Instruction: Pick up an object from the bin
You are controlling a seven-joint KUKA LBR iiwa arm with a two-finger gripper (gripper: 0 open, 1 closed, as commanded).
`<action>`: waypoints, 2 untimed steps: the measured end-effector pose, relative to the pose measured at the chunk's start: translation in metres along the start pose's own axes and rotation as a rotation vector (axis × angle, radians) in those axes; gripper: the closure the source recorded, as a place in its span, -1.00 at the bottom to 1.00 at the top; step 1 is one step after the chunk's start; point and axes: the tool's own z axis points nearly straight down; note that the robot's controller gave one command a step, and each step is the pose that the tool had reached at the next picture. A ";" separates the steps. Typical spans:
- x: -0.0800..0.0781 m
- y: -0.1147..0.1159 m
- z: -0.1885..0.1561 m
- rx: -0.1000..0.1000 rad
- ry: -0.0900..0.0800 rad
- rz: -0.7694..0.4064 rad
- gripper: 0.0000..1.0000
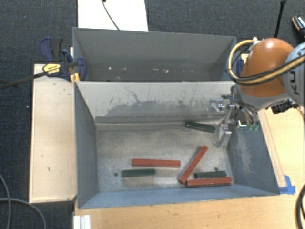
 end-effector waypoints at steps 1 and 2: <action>0.033 0.041 0.095 -0.001 0.001 -0.048 -1.00; 0.089 0.087 0.091 -0.002 -0.002 -0.060 -1.00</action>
Offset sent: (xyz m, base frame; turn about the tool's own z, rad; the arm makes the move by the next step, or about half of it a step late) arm -0.0309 0.0398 -0.0906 -0.0441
